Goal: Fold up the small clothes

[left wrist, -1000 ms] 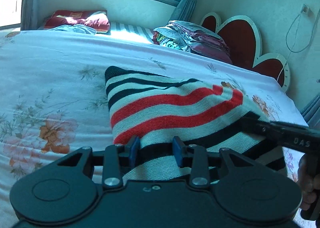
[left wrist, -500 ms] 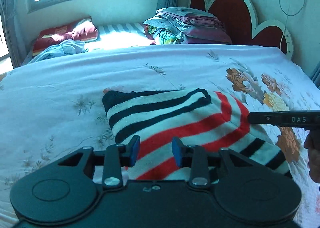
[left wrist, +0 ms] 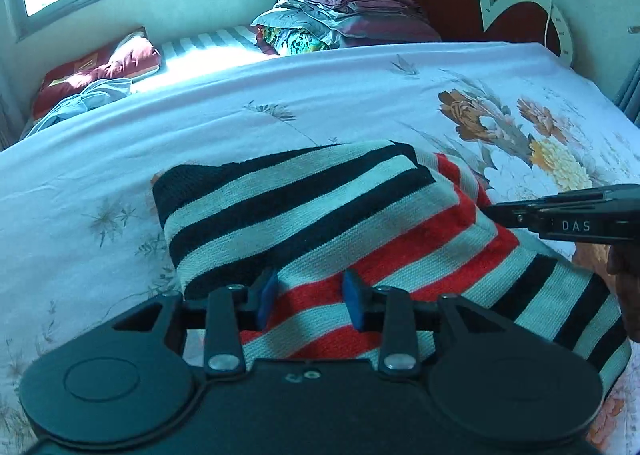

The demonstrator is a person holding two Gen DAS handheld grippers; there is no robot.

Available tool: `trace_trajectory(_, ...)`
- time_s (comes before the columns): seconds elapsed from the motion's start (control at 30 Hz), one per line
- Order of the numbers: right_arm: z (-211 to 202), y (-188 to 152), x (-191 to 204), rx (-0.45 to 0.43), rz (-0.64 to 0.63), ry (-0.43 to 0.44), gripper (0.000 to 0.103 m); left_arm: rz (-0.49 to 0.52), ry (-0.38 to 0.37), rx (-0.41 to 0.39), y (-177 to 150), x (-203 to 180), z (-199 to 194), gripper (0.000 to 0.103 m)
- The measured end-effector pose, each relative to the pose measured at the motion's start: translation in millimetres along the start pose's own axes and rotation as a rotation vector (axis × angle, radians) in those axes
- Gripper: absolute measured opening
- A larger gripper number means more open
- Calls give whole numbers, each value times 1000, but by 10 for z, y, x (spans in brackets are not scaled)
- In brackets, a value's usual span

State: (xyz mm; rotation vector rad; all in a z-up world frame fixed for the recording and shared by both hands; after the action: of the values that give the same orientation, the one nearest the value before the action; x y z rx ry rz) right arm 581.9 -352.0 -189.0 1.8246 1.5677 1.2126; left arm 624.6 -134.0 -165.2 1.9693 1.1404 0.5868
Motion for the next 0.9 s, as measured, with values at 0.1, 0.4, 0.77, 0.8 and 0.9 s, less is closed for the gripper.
trace_trajectory(0.1, -20, 52, 43, 16, -20, -9, 13, 13, -15, 21, 29, 18, -1, 34)
trace_trajectory(0.4, -745, 115, 580, -16, -212, 149, 12, -47, -51, -80, -174, -130, -787, 31)
trace_trajectory(0.77, -774, -178, 638, 30, -319, 90, 13, -10, 31, -70, -337, -301, -996, 30)
trace_trajectory(0.8, -866, -179, 660, 24, -322, 106, 13, -13, 34, -61, -388, -321, -1054, 30)
trace_trajectory(0.9, -1079, -243, 735, 25, -342, 152, 13, 2, 60, -50, -542, -404, -1206, 30)
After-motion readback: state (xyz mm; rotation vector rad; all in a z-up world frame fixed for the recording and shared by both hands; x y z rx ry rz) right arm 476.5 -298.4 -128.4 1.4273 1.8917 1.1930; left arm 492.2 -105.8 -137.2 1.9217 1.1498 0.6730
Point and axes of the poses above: each gripper's, at about its wrist camera, not at the fingertips, and z roughly the way its jaws point, x to its left, y to its top, the point moved 3 cm from there along z, roughly the way its jaws point, and after that the axes turned 15 degrees about -x, right-handed, at the moved point
